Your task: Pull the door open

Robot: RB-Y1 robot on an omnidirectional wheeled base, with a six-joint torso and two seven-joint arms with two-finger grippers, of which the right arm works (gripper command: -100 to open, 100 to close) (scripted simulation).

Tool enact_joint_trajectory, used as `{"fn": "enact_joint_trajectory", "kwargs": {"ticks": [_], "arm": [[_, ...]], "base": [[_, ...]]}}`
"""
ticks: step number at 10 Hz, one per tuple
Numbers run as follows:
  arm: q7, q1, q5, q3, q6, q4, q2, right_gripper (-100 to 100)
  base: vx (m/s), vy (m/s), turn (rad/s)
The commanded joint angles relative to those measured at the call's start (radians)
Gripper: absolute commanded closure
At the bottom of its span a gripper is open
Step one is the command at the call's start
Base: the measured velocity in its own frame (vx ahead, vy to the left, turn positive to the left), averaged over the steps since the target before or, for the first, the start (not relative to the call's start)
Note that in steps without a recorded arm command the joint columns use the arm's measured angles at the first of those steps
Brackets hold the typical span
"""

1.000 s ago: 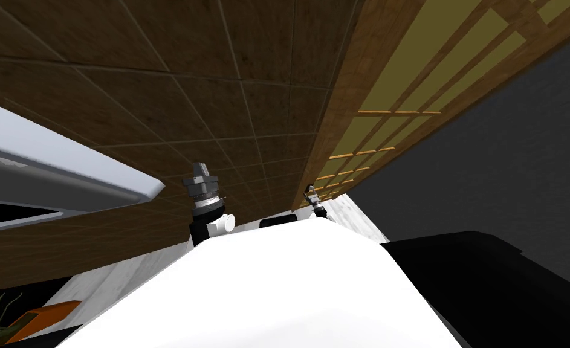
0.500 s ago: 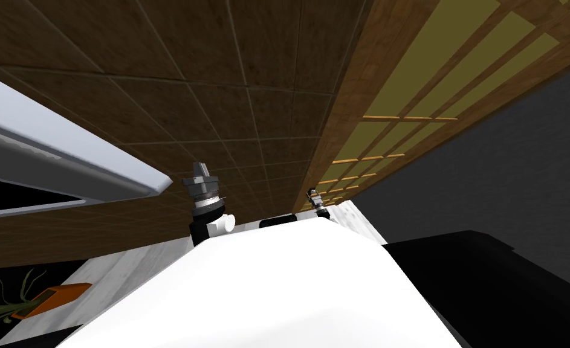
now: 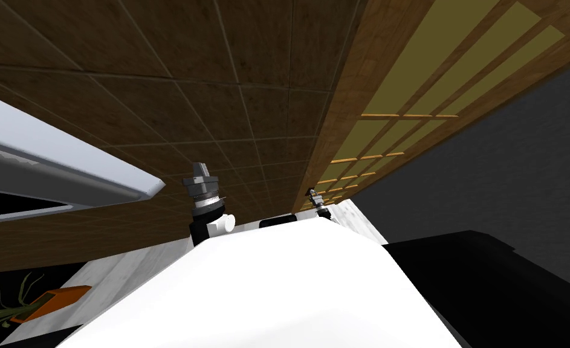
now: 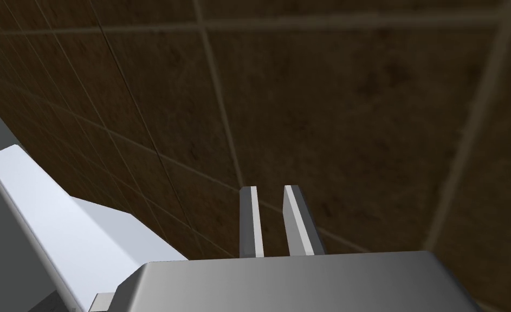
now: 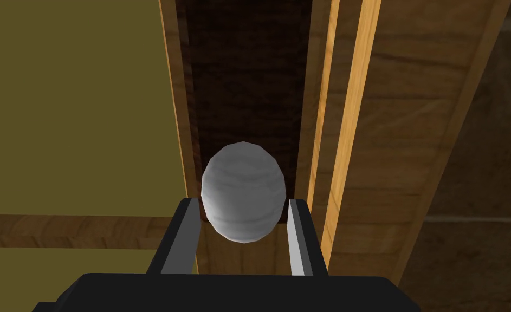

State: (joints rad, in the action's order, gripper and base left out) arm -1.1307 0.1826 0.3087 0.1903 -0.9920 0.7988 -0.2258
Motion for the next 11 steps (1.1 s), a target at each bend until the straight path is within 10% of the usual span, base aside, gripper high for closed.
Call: {"fn": "enact_joint_trajectory", "kwargs": {"ticks": [1,11], "arm": [[0.0,0.0,0.004,-0.008,0.003,-0.003,0.007,100],[0.23,-0.007,-0.067,-0.02,0.007,-0.005,-0.007,100]], "base": [[0.0,0.0,0.0],[-0.027,-0.007,0.049]]}}
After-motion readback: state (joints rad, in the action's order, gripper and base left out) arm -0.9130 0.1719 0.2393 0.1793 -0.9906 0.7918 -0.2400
